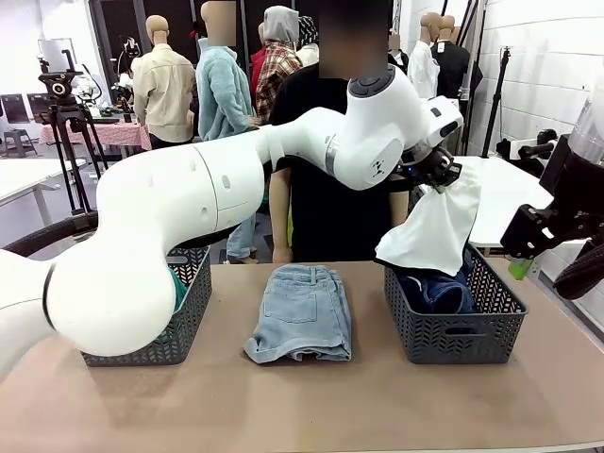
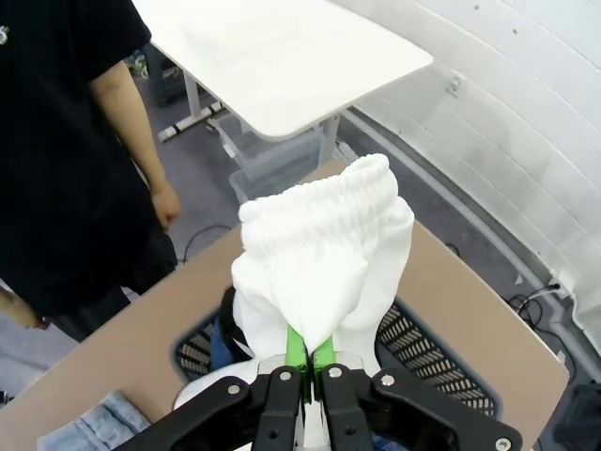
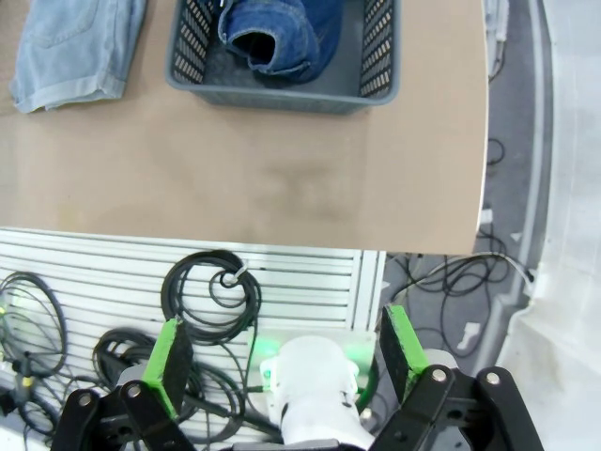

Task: Sort the tops and bottoms.
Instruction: Sort the clothes according to human instructions, then lift clothes from the center of the table with your right hand.

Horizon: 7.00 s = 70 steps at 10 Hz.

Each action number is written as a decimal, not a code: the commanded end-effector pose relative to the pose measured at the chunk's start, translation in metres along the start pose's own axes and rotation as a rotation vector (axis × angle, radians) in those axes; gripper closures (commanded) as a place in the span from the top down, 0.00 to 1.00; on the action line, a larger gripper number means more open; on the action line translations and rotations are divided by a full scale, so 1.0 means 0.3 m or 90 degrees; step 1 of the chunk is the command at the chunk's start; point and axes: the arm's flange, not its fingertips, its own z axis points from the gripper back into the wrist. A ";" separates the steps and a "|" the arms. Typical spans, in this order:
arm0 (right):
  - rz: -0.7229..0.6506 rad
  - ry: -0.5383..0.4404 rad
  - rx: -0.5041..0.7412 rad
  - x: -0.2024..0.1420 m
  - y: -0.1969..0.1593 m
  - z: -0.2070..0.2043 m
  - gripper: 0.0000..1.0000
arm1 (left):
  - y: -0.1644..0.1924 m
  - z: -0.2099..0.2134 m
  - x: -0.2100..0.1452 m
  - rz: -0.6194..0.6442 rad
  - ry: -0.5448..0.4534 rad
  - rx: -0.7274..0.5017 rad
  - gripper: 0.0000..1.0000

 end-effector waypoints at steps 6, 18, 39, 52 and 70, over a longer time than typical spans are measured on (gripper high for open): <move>0.002 0.003 0.008 0.002 0.002 0.001 1.00 | 0.016 -0.426 -0.203 0.055 0.291 -0.038 0.00; 0.002 0.003 0.008 0.002 0.002 0.001 1.00 | -0.048 -0.586 -0.413 -0.052 0.390 -0.051 0.00; 0.002 0.003 0.008 0.002 0.002 0.001 1.00 | -0.105 -0.226 -0.261 -0.107 0.253 -0.049 1.00; 0.002 0.003 0.008 0.002 0.002 0.001 1.00 | -0.150 0.093 -0.262 -0.142 0.292 0.010 1.00; 0.002 0.003 0.008 0.002 0.002 0.001 1.00 | 0.014 0.718 -0.416 0.150 0.745 0.021 1.00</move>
